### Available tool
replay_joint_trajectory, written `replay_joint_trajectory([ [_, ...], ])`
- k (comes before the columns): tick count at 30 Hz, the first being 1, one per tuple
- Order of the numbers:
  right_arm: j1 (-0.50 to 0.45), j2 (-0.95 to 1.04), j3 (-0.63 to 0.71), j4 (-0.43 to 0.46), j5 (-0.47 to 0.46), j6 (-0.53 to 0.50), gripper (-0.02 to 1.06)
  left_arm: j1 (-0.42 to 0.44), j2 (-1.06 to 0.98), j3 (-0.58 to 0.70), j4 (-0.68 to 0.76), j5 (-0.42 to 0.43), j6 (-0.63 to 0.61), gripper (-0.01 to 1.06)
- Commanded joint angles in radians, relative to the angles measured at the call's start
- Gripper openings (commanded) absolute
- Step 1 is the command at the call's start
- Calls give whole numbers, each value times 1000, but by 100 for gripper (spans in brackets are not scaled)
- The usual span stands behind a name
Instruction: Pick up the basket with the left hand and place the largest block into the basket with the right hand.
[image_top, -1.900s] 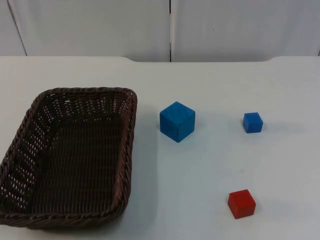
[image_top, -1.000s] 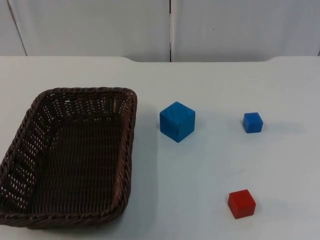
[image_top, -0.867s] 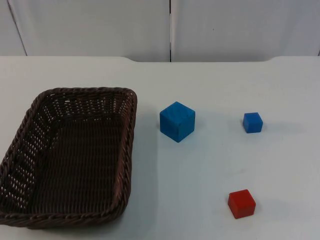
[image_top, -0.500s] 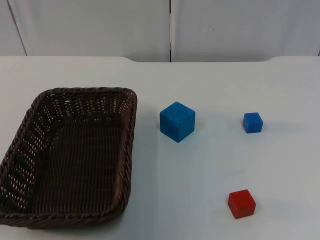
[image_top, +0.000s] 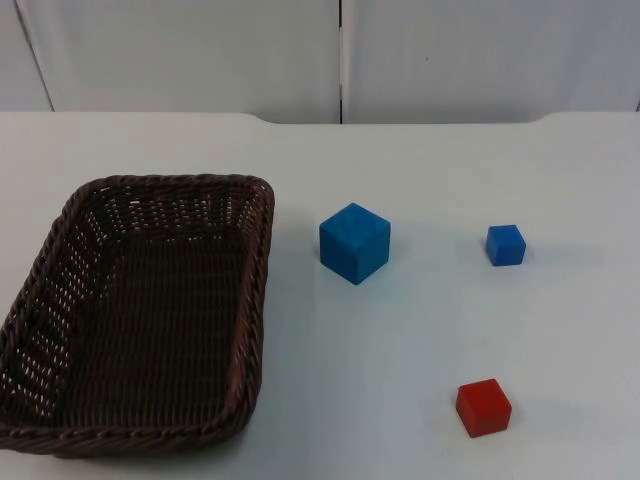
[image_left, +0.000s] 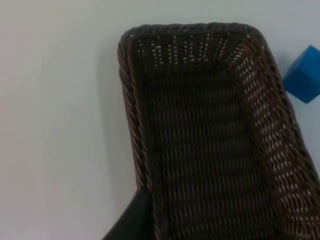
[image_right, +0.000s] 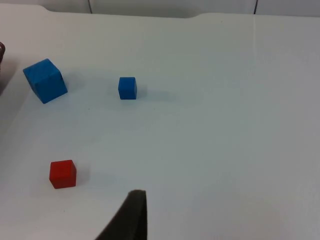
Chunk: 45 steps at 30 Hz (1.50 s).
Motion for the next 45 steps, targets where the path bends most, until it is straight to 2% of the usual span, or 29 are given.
replay_joint_trajectory([
  [1,-9,-4,-2,-3,-3,1,105,1,33,-5,-35,-49,19,105],
  [3,-30,-4,-2,-3,-3,1,105,1,69,-5,-47,-82,30,105],
  [9,-108,-4,-2,-3,-3,1,105,1,157,-58,-77,-93,46,105],
  [31,-115,-4,-2,-3,-4,1,105,1,564,-260,-75,-91,64,105],
  [45,-115,-4,-2,-3,-4,1,105,1,815,-314,-71,-94,70,105],
])
